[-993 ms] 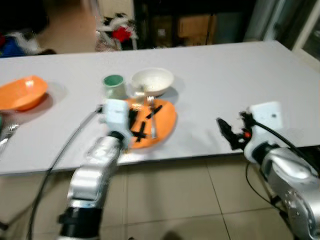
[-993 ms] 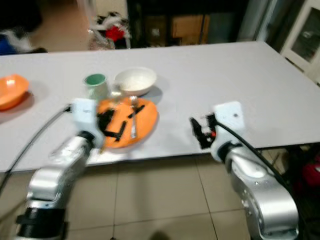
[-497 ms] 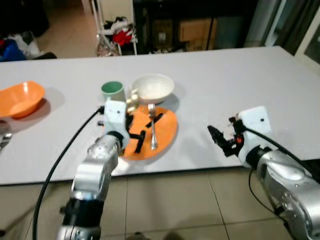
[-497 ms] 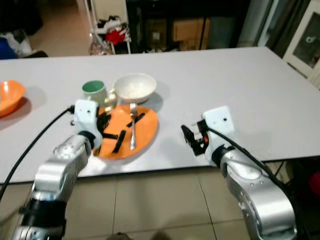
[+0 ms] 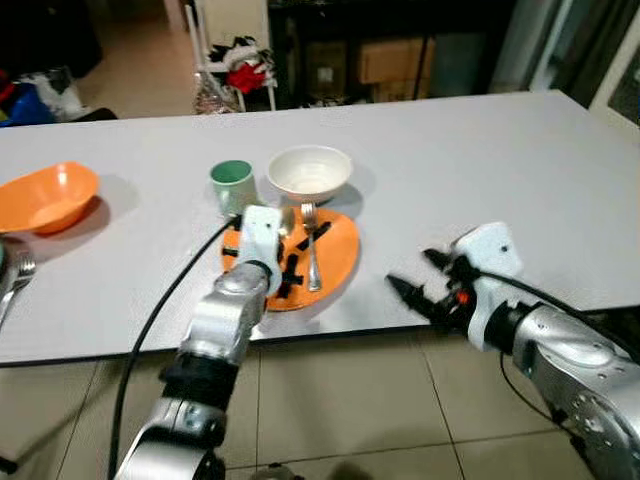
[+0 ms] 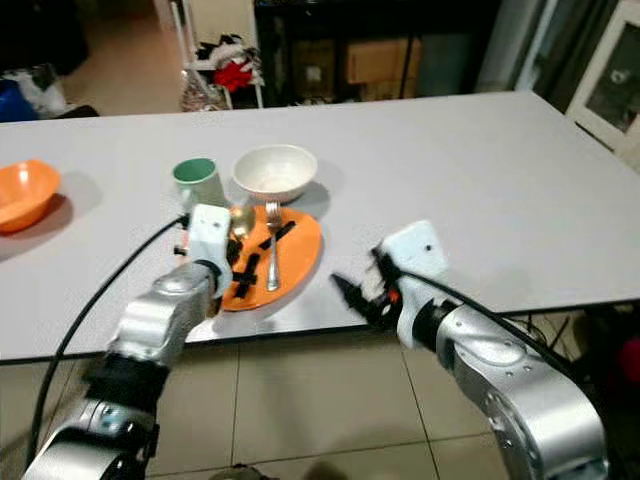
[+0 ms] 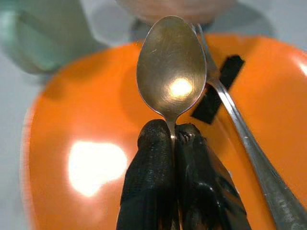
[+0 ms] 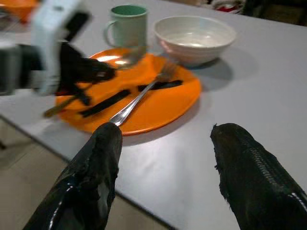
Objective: Setting the table
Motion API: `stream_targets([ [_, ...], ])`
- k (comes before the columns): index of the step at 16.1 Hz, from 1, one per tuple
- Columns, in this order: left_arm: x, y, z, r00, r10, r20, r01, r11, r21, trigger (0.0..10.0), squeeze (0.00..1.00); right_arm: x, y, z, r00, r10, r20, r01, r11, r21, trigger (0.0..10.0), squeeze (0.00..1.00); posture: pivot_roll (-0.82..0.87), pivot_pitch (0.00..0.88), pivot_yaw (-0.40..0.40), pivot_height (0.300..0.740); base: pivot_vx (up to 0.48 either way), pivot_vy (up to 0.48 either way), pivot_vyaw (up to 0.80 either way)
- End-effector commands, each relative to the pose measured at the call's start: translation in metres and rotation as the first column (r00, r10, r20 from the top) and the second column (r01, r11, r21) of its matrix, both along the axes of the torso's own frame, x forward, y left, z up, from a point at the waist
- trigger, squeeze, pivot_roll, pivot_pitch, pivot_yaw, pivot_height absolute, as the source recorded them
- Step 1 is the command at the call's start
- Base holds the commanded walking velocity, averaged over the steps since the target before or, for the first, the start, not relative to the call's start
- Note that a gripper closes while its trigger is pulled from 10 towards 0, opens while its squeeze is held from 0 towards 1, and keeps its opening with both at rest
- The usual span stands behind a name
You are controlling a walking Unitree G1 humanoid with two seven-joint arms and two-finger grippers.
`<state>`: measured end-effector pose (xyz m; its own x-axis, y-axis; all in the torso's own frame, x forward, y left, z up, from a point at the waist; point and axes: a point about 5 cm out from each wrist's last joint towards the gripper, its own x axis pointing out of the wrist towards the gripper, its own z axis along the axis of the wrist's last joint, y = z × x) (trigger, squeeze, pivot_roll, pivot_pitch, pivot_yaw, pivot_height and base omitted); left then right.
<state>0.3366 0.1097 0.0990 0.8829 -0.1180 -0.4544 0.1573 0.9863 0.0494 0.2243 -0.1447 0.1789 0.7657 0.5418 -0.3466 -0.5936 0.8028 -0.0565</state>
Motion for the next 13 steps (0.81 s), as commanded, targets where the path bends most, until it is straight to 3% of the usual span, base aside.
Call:
stream_targets([
  [1, 0.009, -0.002, 0.005, 1.000, 0.015, 0.018, -0.016, 1.000, 0.012, 10.0, 0.00, -0.003, 0.005, 0.005, 0.998, 0.060, 0.004, -0.060, 0.998, -0.004, 10.0, 0.00, -0.01, 0.000, 0.094, 0.740, 0.000, 0.000, 0.00],
  [8, 0.022, 0.010, -0.005, 0.985, 0.171, -0.032, -0.170, 0.985, 0.029, 10.0, 0.00, -0.011, 0.009, 0.010, 0.983, 0.182, -0.024, -0.182, 0.983, -0.008, 10.0, 0.00, -0.01, 0.000, 0.086, 0.740, 0.000, 0.000, 0.00],
  [13, 0.025, 0.008, -0.009, 0.976, 0.209, -0.062, -0.212, 0.976, -0.043, 10.0, 0.00, -0.010, 0.010, 0.011, 0.980, 0.199, -0.029, -0.199, 0.980, -0.008, 10.0, 0.00, -0.01, 0.000, 0.082, 0.740, 0.000, 0.000, 0.00],
])
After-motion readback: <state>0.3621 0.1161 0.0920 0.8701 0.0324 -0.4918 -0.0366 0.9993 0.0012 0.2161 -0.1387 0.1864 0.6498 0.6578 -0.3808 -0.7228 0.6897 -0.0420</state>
